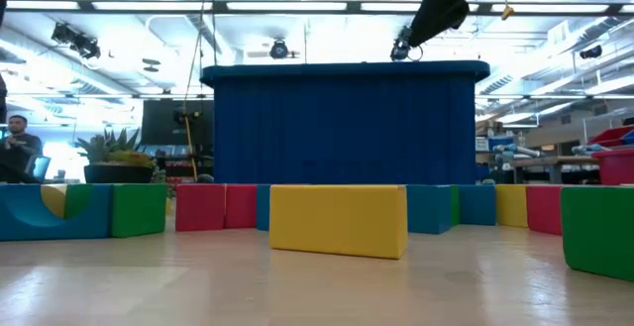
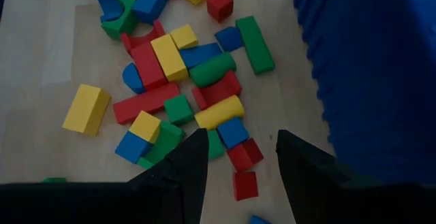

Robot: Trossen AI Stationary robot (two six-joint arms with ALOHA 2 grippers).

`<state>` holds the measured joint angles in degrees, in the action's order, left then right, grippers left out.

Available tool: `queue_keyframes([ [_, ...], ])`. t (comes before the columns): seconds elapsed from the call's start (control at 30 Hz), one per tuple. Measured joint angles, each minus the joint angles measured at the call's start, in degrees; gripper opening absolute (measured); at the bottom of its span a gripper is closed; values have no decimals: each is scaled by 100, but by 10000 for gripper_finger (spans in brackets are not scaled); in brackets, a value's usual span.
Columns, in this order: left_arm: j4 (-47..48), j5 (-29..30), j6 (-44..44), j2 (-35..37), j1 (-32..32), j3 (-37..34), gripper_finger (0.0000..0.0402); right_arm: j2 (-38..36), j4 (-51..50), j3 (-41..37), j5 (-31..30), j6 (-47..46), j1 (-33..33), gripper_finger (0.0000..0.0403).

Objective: Sort blocks
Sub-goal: Put the green block with the other green blocks into the blue bin

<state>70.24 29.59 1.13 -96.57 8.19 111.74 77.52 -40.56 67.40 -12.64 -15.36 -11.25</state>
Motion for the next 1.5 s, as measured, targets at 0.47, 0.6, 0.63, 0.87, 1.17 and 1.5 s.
queue_keyframes([
  [0.47,-3535,-1556,-1606,-466,-2473,715,38,0,153,0,-264,-5,0,159],
  [0.6,-4664,-2436,-1475,-949,-3099,713,38,0,155,0,-273,-162,0,160],
  [0.63,-4882,-2554,-1435,-1085,-3204,713,38,0,153,0,-273,-201,0,160],
  [0.87,-6019,-2564,-837,-2125,-3642,706,49,0,165,0,-277,-411,0,160],
  [1.17,-5641,-2981,136,-2423,-3999,826,145,0,190,0,-275,-413,0,160],
  [1.5,-3695,-3050,-474,-2153,-3866,2326,198,0,201,0,-282,-391,0,157],
])
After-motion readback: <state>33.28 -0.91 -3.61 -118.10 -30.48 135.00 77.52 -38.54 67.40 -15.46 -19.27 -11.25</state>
